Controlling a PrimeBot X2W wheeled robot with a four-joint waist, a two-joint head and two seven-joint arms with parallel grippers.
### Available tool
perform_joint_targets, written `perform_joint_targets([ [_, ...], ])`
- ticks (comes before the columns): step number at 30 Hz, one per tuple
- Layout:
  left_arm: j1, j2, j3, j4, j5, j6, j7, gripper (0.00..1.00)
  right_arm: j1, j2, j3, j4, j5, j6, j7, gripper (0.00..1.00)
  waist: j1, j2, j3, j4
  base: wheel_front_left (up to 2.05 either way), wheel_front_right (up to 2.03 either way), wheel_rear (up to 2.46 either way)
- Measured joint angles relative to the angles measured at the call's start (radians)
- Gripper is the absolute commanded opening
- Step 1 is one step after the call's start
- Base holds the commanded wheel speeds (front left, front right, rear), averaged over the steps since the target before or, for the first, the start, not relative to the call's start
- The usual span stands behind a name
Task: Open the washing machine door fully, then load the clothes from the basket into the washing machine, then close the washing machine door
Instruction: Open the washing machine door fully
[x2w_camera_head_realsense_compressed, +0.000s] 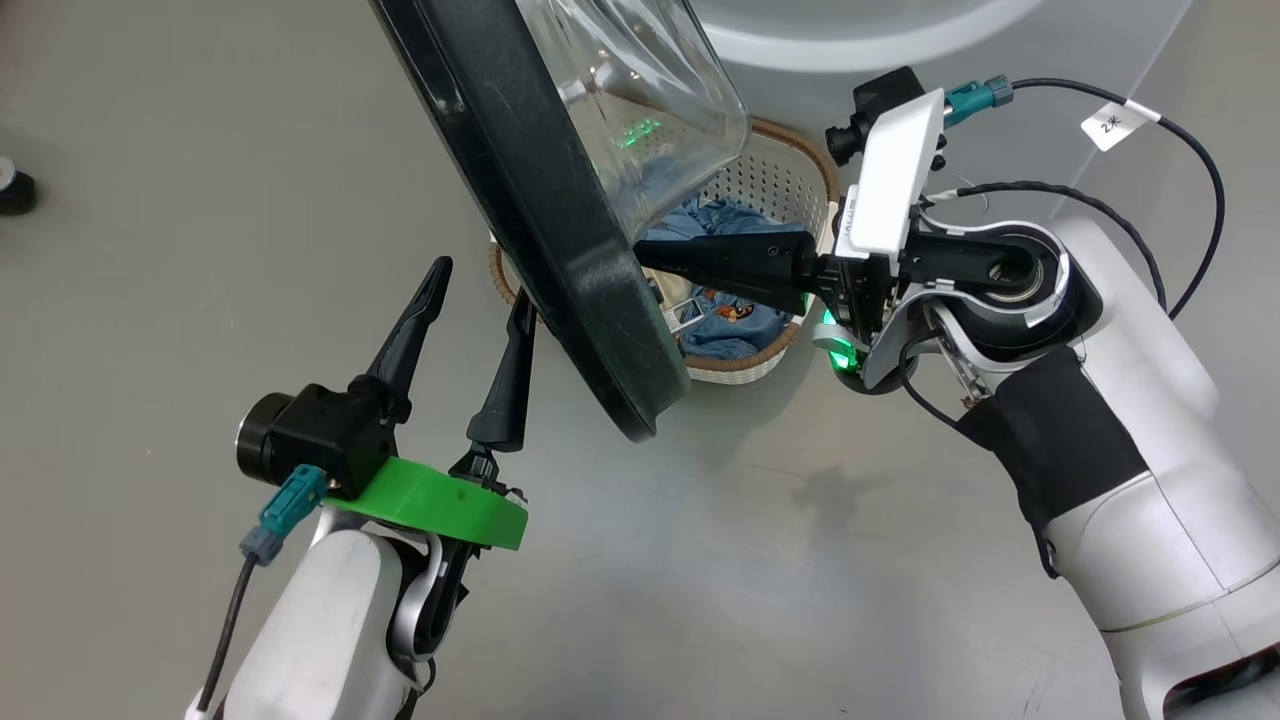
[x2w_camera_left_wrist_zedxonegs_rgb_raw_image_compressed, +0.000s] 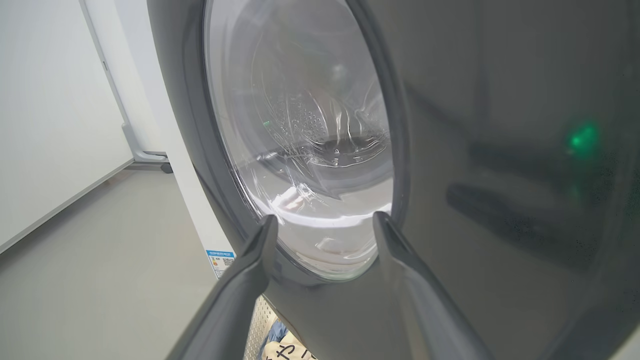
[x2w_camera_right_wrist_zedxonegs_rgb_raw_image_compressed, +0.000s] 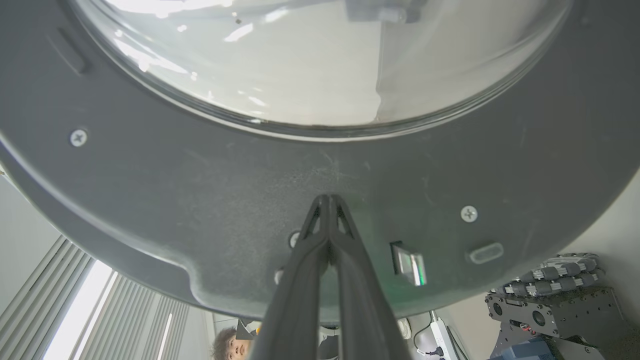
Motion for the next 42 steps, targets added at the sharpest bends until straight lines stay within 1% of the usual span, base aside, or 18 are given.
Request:
perform_joint_targets([
  [13,0.016,0.0,0.002,0.006,-0.003,0.0,0.0,1.0,0.017,0.001,0.031,0.001,0.031,0.0,-0.051,0.0,0.0,0.0,-0.024,0.013,0.0,0.0,0.0],
  [19,0.018,0.0,0.022,0.01,-0.002,0.0,0.0,1.0,0.017,0.002,0.035,0.001,0.034,0.0,-0.071,0.0,0.0,0.0,-0.032,0.009,0.0,0.0,0.0],
  [33,0.033,0.001,0.07,0.036,0.024,0.0,0.0,1.0,0.04,0.012,0.001,-0.004,0.052,0.0,-0.124,0.0,0.0001,0.0,-0.09,-0.03,0.0,0.0,0.0],
  [36,0.042,0.002,0.075,0.042,0.028,0.0,0.0,1.0,0.058,0.014,-0.007,-0.003,0.052,0.004,-0.133,0.0,0.0001,0.0,-0.108,-0.043,0.0,0.0,0.0],
  [38,0.048,0.007,0.088,0.046,0.038,0.0,0.0,1.0,0.071,0.014,-0.007,-0.002,0.052,0.012,-0.137,0.0,0.0,0.0,-0.121,-0.052,0.0,0.0,0.0],
  [39,0.052,0.011,0.093,0.049,0.043,0.0,0.0,1.0,0.078,0.014,-0.008,0.0,0.052,0.015,-0.141,0.06,0.0,0.0,-0.128,-0.057,0.0,0.0,0.0],
  [40,0.056,0.016,0.098,0.052,0.046,0.0,0.0,1.0,0.084,0.014,-0.009,0.002,0.052,0.02,-0.142,0.19,0.0001,0.0,-0.135,-0.062,0.0,0.0,0.0],
  [41,0.061,0.022,0.101,0.055,0.049,0.0,0.0,1.0,0.092,0.014,-0.012,0.002,0.052,0.021,-0.15,0.39,0.0,0.0,-0.143,-0.067,0.0,0.0,0.0],
  [42,0.066,0.026,0.103,0.059,0.05,0.0,0.0,1.0,0.099,0.014,-0.015,0.004,0.052,0.024,-0.158,0.56,0.0,0.0,-0.15,-0.072,0.0,0.0,0.0],
])
